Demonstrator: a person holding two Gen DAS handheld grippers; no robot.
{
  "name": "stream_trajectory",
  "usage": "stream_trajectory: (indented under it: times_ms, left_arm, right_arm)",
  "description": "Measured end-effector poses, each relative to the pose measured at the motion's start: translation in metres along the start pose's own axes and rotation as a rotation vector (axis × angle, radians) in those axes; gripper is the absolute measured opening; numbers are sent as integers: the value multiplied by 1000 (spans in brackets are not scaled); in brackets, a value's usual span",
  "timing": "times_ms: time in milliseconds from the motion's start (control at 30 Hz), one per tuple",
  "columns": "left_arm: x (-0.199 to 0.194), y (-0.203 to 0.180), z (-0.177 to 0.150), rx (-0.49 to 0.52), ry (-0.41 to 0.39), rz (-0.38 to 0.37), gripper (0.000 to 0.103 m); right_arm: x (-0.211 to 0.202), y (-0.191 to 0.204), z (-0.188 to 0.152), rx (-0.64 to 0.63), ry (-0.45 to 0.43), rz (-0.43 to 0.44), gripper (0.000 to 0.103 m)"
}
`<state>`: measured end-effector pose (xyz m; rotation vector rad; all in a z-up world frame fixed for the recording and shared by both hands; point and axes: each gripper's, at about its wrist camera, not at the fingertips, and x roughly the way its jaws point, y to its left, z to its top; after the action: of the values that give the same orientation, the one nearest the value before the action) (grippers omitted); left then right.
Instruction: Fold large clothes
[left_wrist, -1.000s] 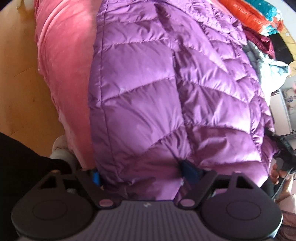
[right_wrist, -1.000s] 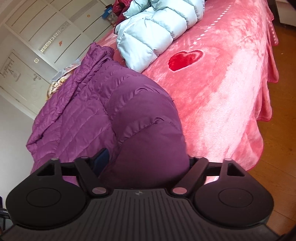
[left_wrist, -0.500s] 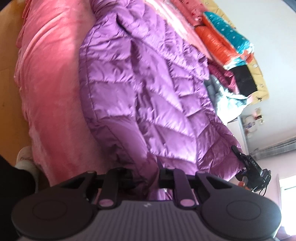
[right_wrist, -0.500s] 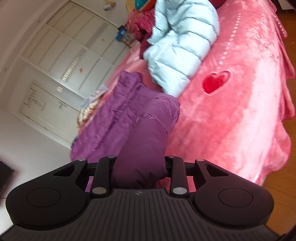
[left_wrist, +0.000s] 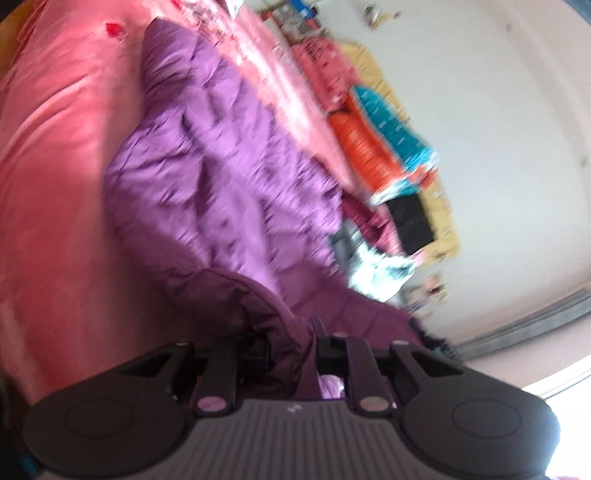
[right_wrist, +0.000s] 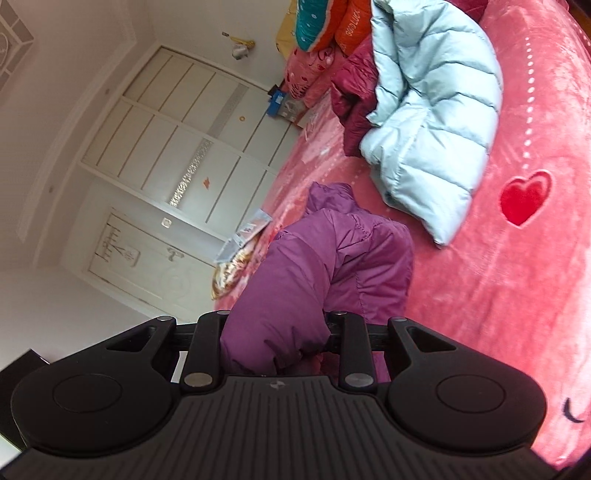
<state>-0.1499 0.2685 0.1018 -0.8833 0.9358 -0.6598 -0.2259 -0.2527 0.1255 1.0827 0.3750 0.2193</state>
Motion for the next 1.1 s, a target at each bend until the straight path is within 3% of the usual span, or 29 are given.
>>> stream_trajectory:
  times_ms: [333,533,767,1000,1100]
  left_arm:
    - [14,11,87,-118,-253,-235,16]
    - [39,36,146,-216,-390,-308,18]
    - [70,82,187,-312,-491,-266,18]
    - [83,119,214,-406,-518,-205,18]
    - [82,119,222,-401,-511,-199,23]
  right_arm:
    - [72,36,49,78,-104,107,34]
    - [141,56,84,36,-154,51,34]
    - [239,65,110,-42,-163,-75,34]
    - [335,55,109,-105,-157,-187,34]
    - [359,42,108,-119,-154,-236,34]
